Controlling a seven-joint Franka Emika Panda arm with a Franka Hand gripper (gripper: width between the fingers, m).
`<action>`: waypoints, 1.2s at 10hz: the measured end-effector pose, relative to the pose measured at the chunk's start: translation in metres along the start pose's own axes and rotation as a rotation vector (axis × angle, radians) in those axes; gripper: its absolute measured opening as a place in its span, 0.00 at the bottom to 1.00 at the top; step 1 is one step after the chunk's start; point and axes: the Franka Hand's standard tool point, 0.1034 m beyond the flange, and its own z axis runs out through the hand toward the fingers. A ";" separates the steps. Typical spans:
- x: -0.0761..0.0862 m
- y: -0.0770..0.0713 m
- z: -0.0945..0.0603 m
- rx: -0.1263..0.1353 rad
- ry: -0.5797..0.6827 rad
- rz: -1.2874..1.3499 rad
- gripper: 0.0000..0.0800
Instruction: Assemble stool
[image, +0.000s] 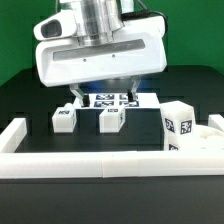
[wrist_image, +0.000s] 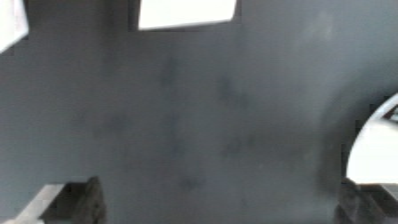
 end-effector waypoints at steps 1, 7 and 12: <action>-0.007 0.009 0.000 0.017 -0.151 0.068 0.81; -0.015 0.018 0.001 0.017 -0.682 0.196 0.81; -0.039 0.018 0.049 0.038 -0.757 0.236 0.81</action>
Offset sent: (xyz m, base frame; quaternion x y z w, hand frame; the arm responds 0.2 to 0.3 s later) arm 0.0151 -0.0030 0.0074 0.0016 -0.2551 0.1120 0.9604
